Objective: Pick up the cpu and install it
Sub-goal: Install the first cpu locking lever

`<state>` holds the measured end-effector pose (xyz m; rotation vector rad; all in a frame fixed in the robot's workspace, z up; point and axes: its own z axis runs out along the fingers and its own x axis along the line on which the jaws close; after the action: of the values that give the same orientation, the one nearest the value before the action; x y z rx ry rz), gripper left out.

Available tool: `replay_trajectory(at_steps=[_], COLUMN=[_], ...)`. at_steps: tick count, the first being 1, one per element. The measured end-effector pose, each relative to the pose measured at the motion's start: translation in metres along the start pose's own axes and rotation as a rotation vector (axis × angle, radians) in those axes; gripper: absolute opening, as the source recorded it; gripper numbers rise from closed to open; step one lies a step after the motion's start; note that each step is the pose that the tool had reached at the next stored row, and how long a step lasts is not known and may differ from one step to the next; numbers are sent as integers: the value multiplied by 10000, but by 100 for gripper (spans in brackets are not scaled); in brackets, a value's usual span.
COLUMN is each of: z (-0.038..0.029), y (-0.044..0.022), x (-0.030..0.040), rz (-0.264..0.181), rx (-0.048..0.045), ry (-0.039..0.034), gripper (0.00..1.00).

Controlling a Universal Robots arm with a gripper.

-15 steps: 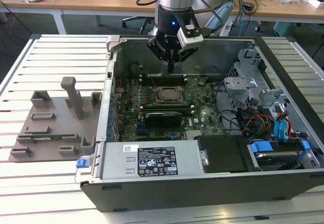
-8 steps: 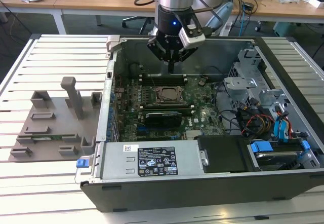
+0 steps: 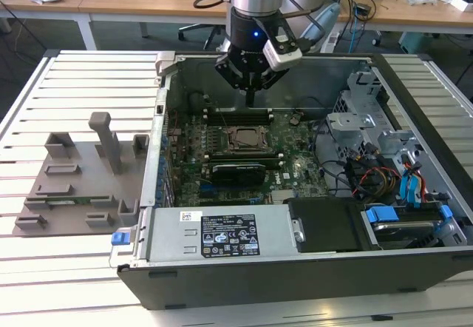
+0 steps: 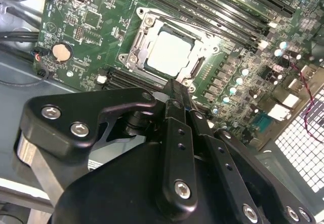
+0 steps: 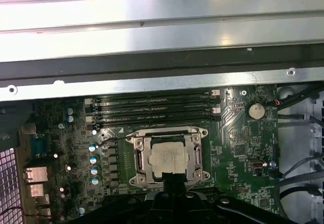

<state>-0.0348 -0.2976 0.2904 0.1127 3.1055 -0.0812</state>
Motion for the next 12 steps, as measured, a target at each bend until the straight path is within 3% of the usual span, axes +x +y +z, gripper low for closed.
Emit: replay_trajectory(at_steps=[12], z=[0], y=[0], x=[0], rz=[-576], rx=[-20], ry=[-29], gripper=[11])
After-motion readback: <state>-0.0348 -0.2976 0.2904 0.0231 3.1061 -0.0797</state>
